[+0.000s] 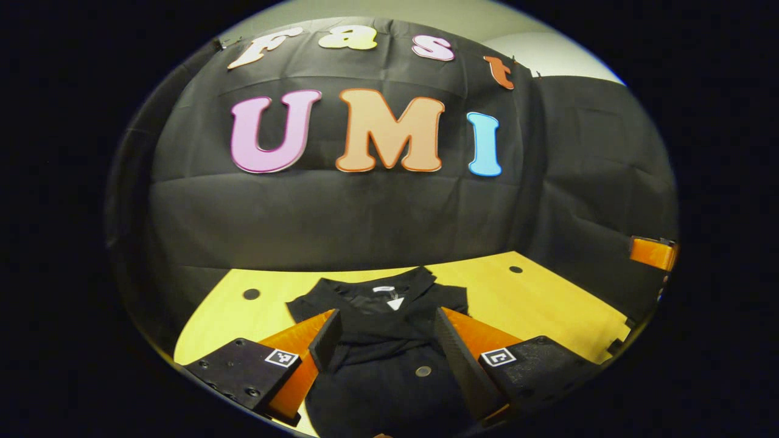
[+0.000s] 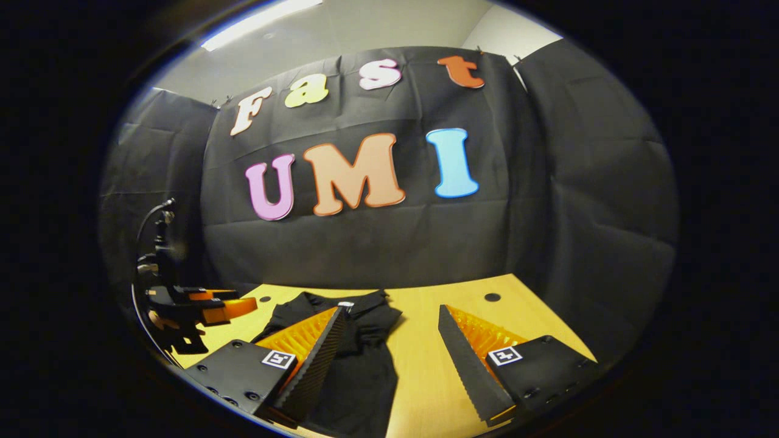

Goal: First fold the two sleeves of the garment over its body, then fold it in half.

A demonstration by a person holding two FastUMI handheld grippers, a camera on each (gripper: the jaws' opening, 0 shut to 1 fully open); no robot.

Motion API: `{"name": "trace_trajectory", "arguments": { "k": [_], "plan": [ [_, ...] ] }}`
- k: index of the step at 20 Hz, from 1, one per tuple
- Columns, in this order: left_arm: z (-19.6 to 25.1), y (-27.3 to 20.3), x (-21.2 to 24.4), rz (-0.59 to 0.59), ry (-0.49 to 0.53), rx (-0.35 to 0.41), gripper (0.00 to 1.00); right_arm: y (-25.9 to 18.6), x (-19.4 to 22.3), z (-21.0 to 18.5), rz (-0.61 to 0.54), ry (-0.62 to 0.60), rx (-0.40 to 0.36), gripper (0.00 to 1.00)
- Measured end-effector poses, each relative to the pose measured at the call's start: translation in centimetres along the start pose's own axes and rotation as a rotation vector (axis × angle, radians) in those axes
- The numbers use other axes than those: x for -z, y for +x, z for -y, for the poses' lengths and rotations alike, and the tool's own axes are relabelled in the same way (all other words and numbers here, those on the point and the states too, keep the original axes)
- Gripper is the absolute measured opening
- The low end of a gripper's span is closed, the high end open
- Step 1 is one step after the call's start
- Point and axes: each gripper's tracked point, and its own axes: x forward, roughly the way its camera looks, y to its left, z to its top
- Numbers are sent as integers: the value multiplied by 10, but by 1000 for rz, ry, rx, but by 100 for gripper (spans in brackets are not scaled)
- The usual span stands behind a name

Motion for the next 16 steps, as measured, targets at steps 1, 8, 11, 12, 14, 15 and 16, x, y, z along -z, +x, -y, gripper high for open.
{"name": "trace_trajectory", "arguments": {
  "k": [1, 8, 11, 12, 14, 15, 16],
  "plan": [
    [-10, -13, 6, -9, 5, -23, 93, 2, 9, -7, -26, -8, -19, 99],
    [-39, -84, 95, -185, -37, -85, 93, 0, 85, -44, -216, -55, -102, 96],
    [-36, -107, 138, -286, -66, -76, 93, -7, 120, -52, -298, -71, -121, 99],
    [-33, -115, 151, -313, -77, -74, 93, -10, 134, -53, -329, -80, -125, 99],
    [-30, -126, 175, -370, -91, -70, 94, -14, 160, -53, -388, -94, -126, 99],
    [-29, -131, 188, -402, -95, -69, 94, -17, 170, -52, -415, -96, -125, 99],
    [-27, -136, 199, -431, -97, -66, 94, -20, 182, -51, -440, -96, -124, 95]
  ]
}}
